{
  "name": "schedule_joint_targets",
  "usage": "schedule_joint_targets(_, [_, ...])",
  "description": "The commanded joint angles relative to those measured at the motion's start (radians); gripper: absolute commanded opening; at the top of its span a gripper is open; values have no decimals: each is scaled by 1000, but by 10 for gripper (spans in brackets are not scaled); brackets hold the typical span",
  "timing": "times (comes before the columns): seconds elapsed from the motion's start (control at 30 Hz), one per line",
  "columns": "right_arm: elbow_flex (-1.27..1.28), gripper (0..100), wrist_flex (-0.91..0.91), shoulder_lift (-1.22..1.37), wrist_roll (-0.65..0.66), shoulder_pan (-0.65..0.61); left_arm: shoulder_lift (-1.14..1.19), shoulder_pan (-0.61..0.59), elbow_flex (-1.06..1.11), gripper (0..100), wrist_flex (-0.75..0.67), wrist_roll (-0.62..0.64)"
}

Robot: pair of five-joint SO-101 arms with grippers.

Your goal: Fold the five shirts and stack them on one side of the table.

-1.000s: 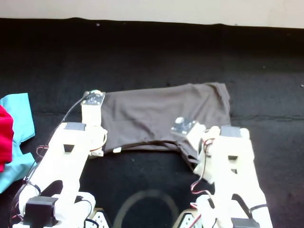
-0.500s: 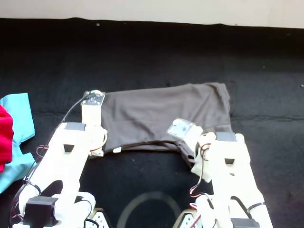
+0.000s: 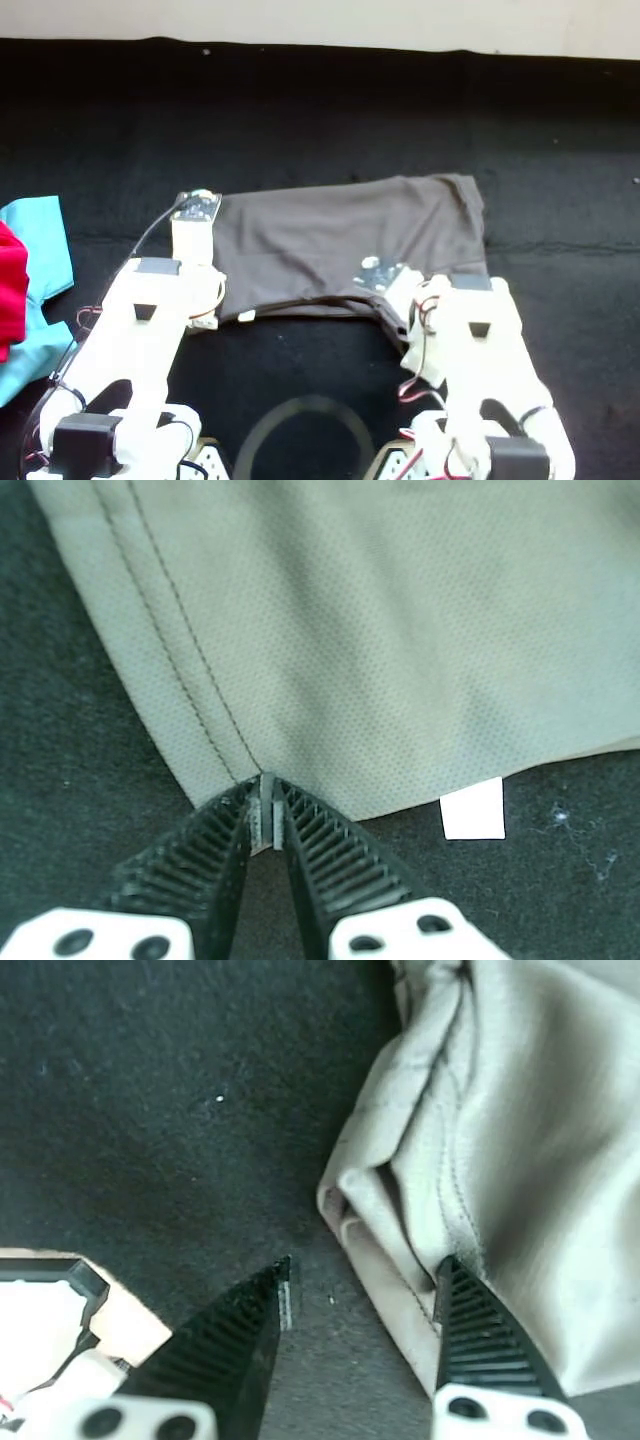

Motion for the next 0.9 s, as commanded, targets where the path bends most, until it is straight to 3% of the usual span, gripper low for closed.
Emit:
schedule_joint_targets(0.0, [-31,216,-2,71,9,10,2,4,5,8,-12,-2])
schedule_joint_targets(0.13, [-81,179,-2,93,9,38,2,4,5,8,-12,-2])
schedule_joint_targets(0.27, [-113,8,-1,91,9,53,2,4,5,8,-12,-2])
schedule_joint_targets(0.57, [-236,5,18,85,9,82,2,4,5,8,-12,-2])
schedule_joint_targets(0.87, [-341,40,182,91,-40,59,2,4,5,8,-12,-2])
